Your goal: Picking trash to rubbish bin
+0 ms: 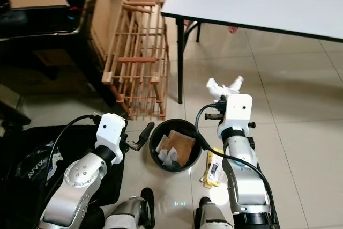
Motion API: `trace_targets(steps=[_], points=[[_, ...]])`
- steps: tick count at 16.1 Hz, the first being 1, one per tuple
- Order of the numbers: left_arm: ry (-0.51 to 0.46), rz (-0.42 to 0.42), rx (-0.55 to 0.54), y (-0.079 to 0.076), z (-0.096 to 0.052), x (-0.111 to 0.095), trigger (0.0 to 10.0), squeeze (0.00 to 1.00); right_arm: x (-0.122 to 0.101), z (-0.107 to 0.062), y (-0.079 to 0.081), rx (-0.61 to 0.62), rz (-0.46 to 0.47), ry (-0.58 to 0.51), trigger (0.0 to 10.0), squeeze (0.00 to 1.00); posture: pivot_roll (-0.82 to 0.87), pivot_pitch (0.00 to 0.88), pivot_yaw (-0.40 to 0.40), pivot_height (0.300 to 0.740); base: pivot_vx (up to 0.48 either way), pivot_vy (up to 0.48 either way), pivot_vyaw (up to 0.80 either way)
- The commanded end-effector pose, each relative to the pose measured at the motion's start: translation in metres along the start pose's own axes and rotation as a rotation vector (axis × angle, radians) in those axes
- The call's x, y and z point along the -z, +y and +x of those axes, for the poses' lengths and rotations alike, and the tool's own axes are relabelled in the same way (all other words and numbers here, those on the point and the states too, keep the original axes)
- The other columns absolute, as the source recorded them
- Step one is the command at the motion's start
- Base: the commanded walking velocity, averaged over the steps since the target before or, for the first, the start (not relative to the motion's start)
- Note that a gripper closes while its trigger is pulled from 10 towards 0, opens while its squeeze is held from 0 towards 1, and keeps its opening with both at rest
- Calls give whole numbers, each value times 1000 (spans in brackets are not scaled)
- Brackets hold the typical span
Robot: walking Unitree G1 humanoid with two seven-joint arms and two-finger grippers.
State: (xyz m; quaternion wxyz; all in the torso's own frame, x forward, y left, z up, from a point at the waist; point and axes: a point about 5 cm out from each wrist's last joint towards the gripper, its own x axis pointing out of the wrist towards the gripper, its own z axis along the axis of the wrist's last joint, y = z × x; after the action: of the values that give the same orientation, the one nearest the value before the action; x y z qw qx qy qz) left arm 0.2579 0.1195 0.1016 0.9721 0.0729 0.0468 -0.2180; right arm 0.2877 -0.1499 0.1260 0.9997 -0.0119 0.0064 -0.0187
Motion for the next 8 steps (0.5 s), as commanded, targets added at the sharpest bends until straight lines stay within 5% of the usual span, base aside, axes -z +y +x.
trace_targets(steps=[1,5,8], points=[[13,-4,4,-1,-3,2,10000,0,7,-2,0,4,6,35,0,0,44,288,52,740,0,0,0],[15,-5,9,-2,-1,2,10000,0,8,-3,3,-5,6,39,0,0,42,288,51,740,0,0,0],[23,-1,4,-2,-2,3,10000,0,9,-5,2,-4,5,41,0,0,33,294,53,740,330,0,0]])
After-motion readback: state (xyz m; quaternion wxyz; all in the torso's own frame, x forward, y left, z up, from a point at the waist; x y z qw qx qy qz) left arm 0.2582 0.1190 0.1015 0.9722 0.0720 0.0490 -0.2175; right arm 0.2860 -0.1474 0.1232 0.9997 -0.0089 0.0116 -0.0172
